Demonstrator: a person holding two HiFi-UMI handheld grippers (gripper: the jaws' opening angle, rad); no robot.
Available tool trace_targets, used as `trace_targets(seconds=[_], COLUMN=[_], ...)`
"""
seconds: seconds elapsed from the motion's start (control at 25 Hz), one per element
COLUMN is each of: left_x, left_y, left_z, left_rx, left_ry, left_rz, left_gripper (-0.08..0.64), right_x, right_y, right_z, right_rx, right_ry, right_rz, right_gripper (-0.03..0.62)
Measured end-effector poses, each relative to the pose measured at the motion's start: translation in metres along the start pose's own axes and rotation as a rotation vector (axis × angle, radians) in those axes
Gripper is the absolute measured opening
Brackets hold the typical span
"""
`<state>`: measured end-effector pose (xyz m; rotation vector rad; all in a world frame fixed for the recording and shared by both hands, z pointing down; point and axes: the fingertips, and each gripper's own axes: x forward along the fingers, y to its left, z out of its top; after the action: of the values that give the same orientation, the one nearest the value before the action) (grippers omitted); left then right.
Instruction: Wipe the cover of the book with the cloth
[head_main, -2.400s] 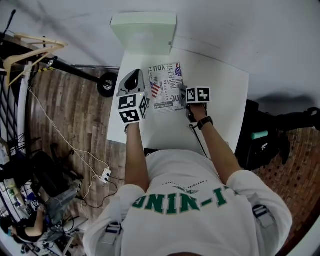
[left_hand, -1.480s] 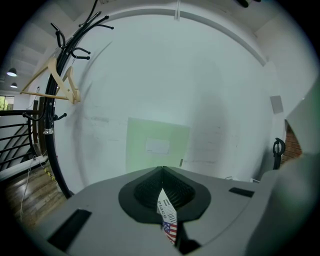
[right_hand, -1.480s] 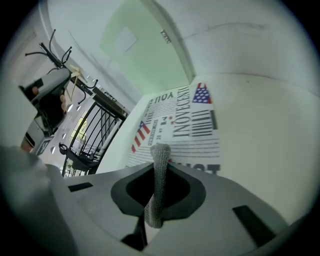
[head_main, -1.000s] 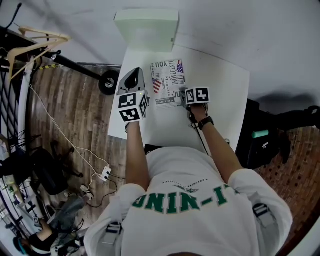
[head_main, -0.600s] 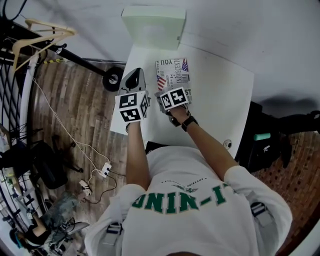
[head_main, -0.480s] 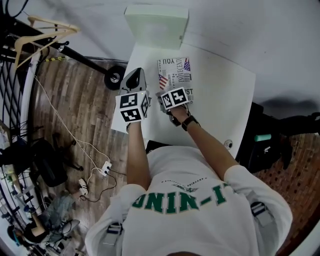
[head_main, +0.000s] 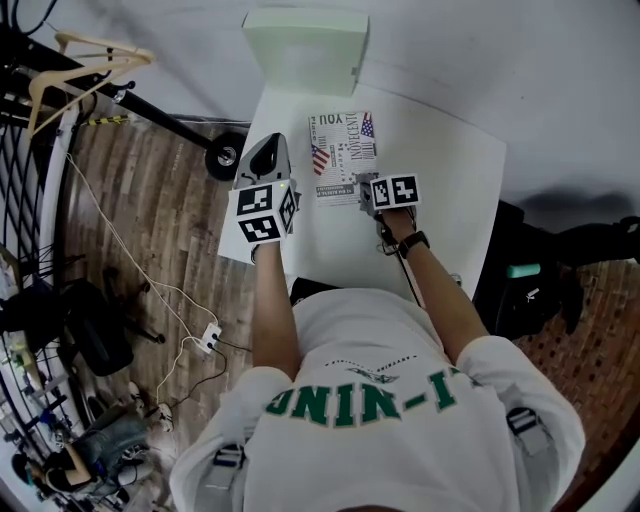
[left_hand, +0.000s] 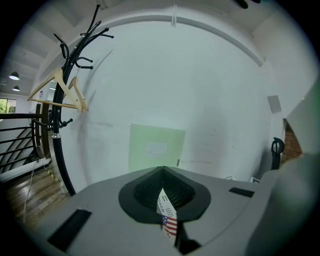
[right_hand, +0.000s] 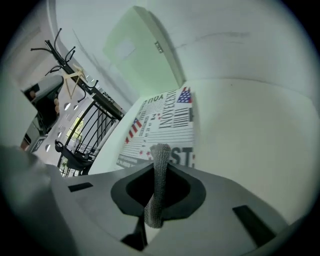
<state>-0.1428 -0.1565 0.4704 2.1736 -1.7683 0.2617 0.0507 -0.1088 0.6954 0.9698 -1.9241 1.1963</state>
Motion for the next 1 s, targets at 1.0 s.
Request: trace_targets(seconds=[1.0], left_x=[-0.035], left_y=[0.016], left_z=[-0.007], left_rx=[0.011], left_ry=[-0.001], left_rz=[0.07], left_gripper=[0.012], right_x=[0.054], right_y=[0.119], right_z=[-0.029], right_rx=[-0.12], right_ry=[0.05], right_rz=[0.213], right_gripper=[0.034])
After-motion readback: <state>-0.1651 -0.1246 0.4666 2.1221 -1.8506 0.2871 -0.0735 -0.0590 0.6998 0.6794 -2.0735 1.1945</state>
